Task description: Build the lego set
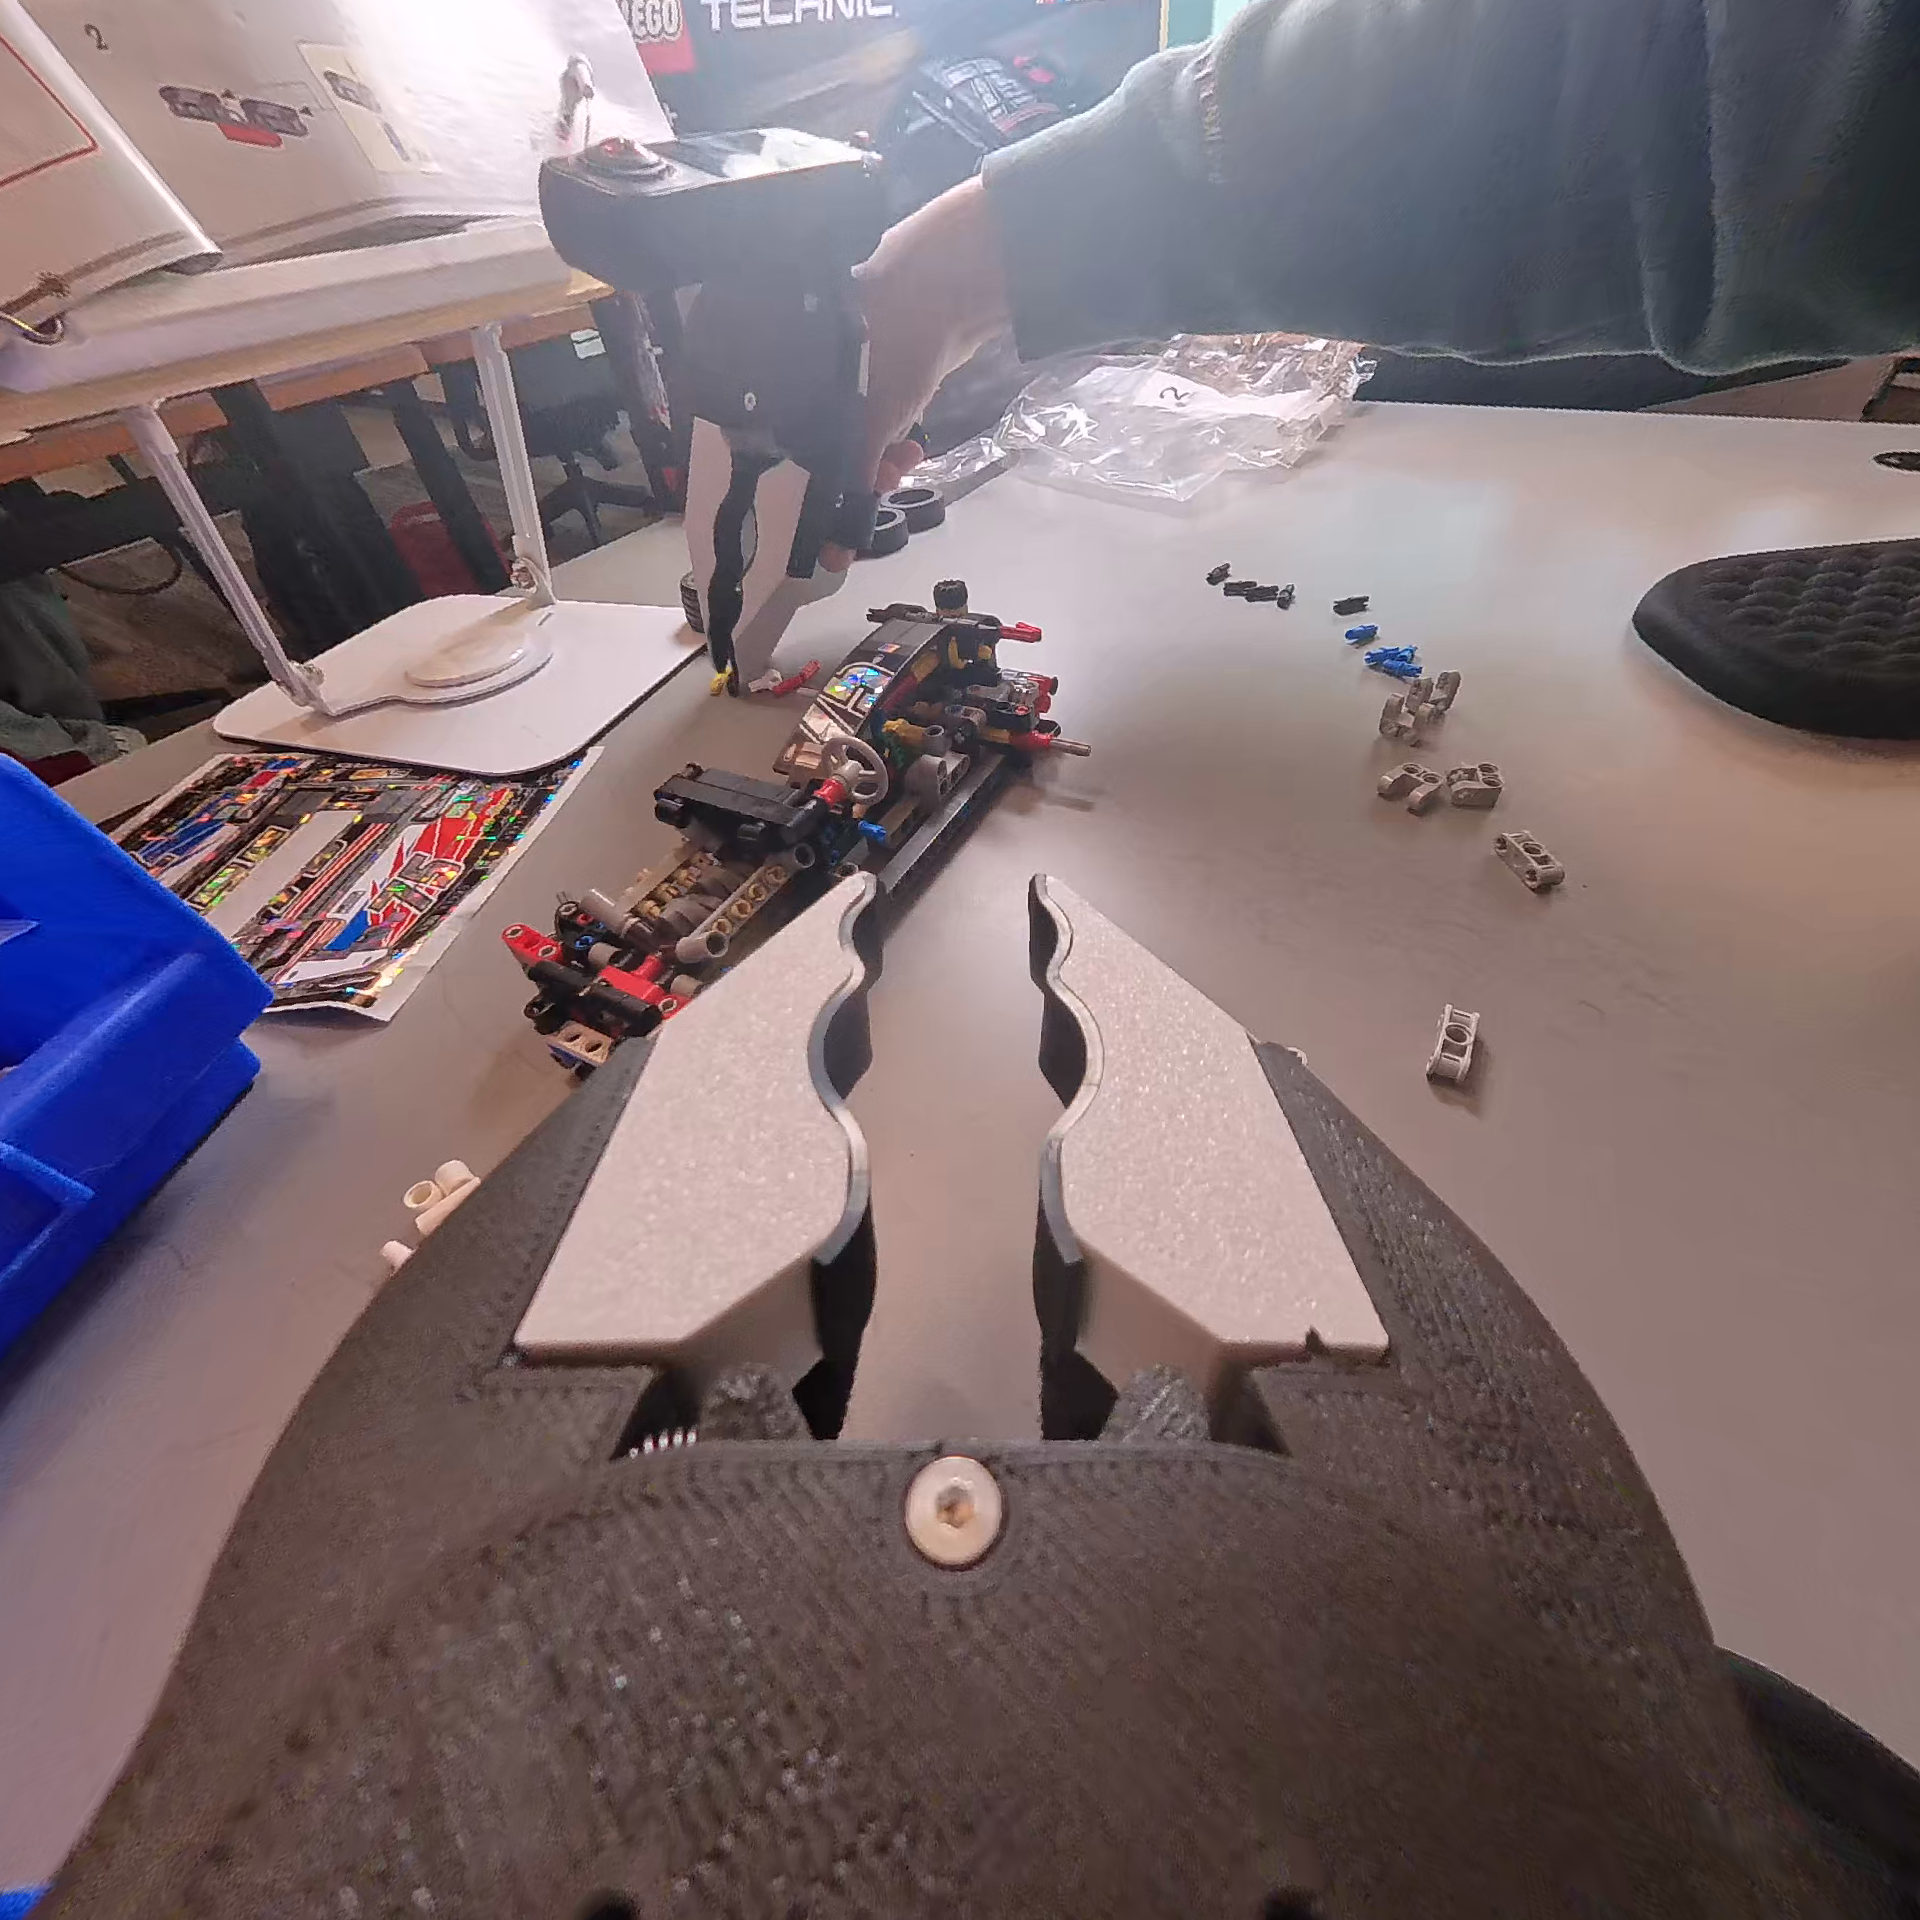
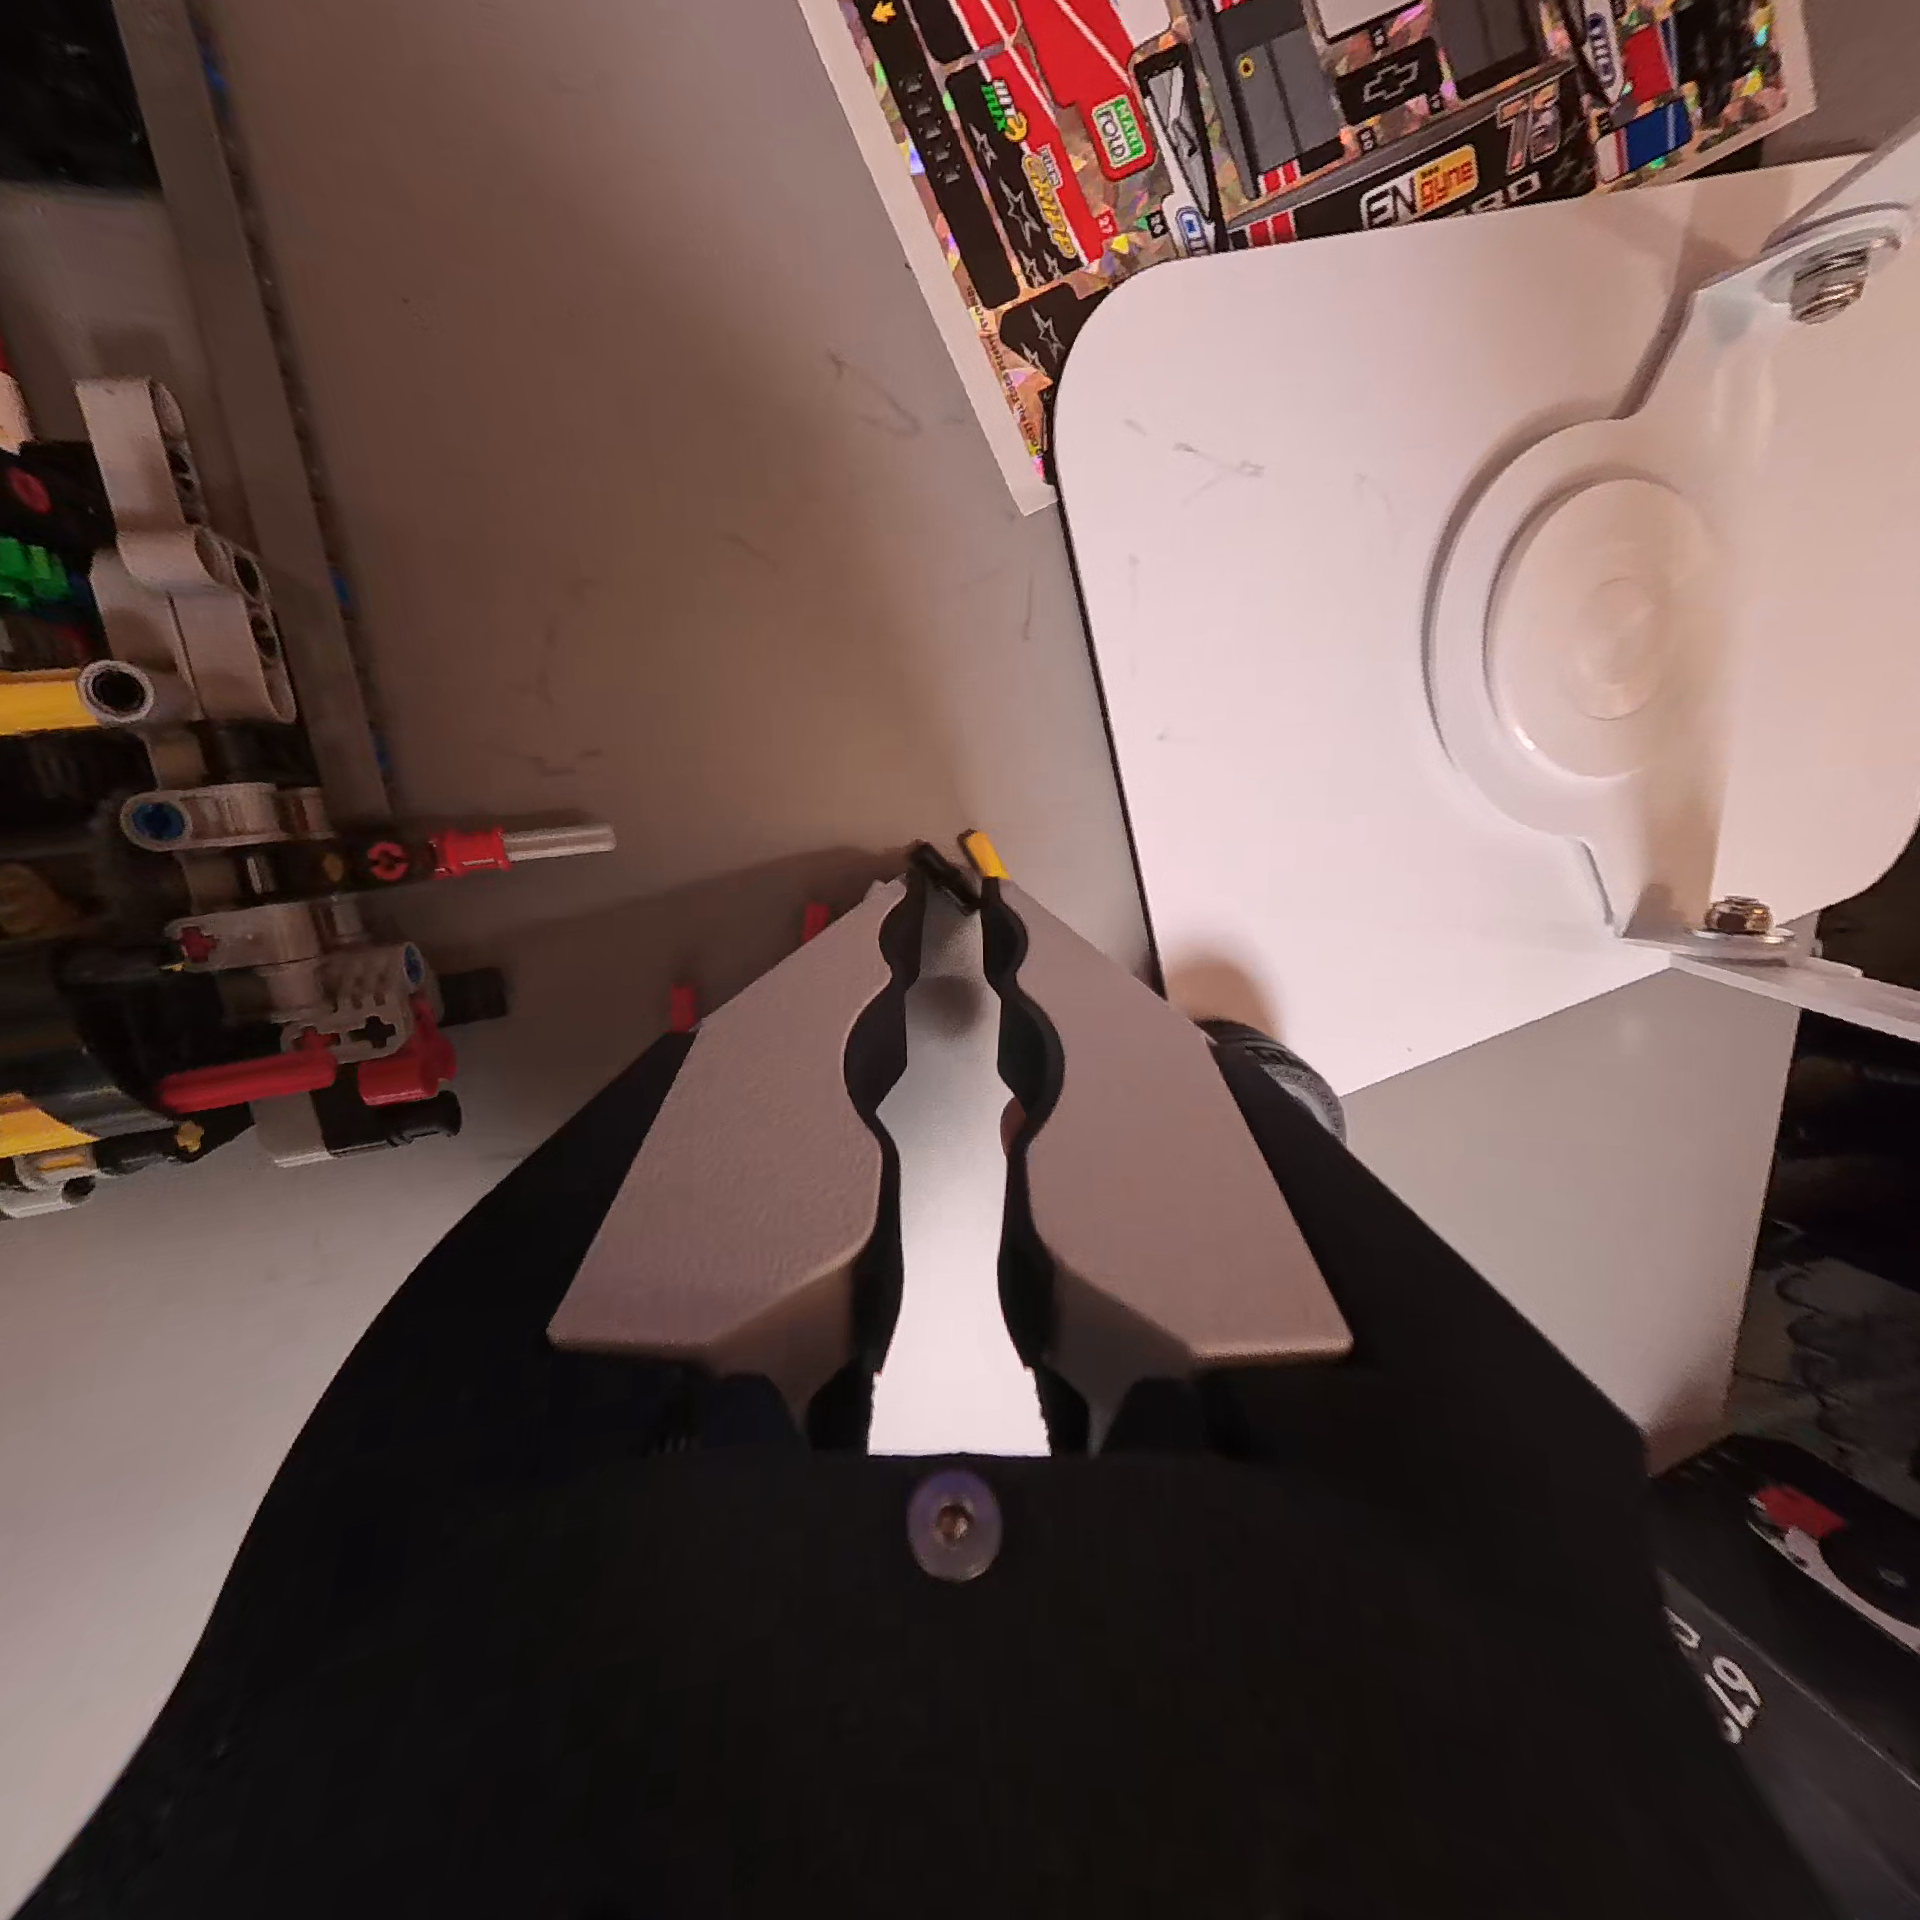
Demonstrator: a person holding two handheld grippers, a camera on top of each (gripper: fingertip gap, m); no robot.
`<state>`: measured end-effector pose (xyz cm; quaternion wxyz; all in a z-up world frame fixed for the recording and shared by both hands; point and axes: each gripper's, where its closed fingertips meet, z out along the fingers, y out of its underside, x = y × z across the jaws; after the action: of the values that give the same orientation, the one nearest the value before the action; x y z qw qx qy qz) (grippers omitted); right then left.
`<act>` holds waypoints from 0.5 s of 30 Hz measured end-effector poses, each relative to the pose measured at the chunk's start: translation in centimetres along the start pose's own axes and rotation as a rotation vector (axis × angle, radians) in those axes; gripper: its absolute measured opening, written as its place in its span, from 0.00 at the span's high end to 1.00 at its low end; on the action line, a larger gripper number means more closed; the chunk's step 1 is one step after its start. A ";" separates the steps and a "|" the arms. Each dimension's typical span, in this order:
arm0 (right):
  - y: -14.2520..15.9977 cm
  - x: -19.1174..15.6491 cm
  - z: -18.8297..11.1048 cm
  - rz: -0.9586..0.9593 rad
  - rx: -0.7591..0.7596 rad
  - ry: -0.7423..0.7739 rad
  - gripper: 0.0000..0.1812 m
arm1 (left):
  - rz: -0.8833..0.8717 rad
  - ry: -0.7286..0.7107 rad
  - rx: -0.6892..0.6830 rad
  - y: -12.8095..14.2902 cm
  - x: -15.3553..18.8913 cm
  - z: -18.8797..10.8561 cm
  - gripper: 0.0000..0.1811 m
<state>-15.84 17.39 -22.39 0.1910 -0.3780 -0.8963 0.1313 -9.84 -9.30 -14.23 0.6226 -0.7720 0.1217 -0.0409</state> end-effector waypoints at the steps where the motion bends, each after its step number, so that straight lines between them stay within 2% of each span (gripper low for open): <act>1: 0.2 -0.2 0.1 -0.008 -0.015 -0.013 0.95 | -0.002 0.000 0.001 0.0 0.0 0.0 0.86; 9: 0.2 -0.3 0.0 -0.021 -0.055 -0.076 0.94 | -0.010 0.008 -0.006 0.2 0.0 0.1 0.86; 15: 0.0 -0.3 0.3 0.050 -0.072 -0.112 0.98 | -0.014 0.005 -0.007 0.3 -0.2 0.0 0.86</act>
<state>-15.78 17.13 -22.74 0.1233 -0.3991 -0.8999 0.1248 -10.07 -9.29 -14.47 0.6194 -0.7748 0.1180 -0.0469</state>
